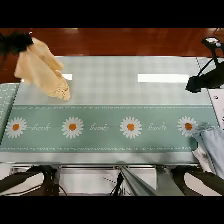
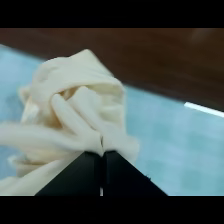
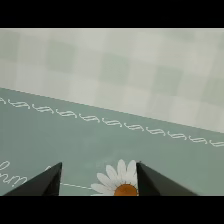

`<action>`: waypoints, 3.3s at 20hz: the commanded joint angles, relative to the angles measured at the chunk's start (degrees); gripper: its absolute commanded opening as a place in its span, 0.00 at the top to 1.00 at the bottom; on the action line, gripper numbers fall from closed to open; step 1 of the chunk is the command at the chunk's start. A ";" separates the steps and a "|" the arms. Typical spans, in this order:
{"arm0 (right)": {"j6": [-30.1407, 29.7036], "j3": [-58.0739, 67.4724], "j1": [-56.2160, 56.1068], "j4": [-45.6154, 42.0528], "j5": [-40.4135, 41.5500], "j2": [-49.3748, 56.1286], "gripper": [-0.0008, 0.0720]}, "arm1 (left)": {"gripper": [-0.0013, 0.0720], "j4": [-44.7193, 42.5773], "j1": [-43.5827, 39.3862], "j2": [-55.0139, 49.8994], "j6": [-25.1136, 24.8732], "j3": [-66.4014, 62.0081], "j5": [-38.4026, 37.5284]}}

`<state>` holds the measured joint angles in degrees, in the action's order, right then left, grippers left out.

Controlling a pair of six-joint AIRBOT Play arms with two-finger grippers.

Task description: Fold the shirts.

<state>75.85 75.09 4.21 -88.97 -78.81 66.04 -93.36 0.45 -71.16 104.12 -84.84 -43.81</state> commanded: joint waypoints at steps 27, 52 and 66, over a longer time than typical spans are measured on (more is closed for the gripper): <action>0.61 0.02 -0.02 -8.85 -3.17 -17.09 0.27 | 0.95 14.71 -49.35 1.01 -1.64 -5.16 -1.38; 2.67 -8.81 0.02 -12.04 4.37 -13.25 0.26 | 0.06 41.70 -6.08 -9.18 -22.69 20.61 -27.61; 5.64 -10.47 0.70 -16.31 1.27 -13.53 0.27 | 0.95 52.89 -14.29 -24.96 -25.55 22.40 -14.78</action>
<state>81.01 64.66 4.40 -104.66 -76.84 52.56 -43.38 -13.43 -94.19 78.83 -62.13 -61.14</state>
